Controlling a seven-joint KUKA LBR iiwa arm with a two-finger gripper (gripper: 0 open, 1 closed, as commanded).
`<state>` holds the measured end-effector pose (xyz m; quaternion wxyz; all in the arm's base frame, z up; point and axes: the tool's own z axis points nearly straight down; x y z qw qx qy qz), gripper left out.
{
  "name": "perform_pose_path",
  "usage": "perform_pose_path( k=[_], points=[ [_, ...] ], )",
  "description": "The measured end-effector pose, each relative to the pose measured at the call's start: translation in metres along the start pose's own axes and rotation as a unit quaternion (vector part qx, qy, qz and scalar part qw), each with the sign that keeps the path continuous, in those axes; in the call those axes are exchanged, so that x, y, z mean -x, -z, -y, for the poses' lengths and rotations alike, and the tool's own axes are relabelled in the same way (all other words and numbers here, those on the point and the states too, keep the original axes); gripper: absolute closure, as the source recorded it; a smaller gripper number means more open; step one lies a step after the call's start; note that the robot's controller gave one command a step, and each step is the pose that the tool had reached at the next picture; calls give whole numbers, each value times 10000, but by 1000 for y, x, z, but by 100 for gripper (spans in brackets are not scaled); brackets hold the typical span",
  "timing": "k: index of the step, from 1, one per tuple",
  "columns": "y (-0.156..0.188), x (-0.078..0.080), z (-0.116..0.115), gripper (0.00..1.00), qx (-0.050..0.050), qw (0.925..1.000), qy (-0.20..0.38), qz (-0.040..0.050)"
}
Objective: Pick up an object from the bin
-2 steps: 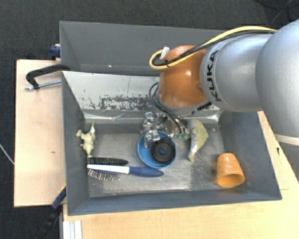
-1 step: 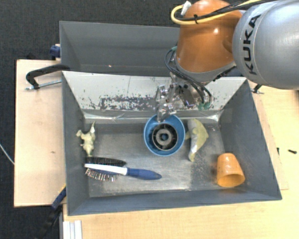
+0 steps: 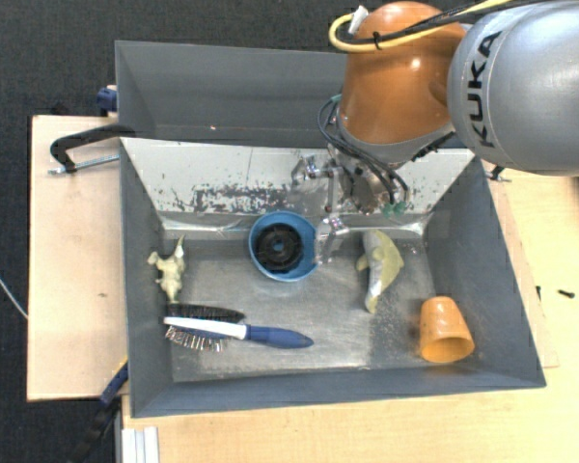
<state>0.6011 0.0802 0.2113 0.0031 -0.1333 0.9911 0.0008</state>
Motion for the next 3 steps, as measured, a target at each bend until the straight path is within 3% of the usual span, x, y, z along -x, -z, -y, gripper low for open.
perform_pose_path(
  k=[1,2,3],
  points=[
    [-111,-9,-11,0,-2,10000,4,32],
    [-111,-8,-11,100,0,10000,5,51],
    [46,1,-30,100,-8,9973,728,47]
  ],
)
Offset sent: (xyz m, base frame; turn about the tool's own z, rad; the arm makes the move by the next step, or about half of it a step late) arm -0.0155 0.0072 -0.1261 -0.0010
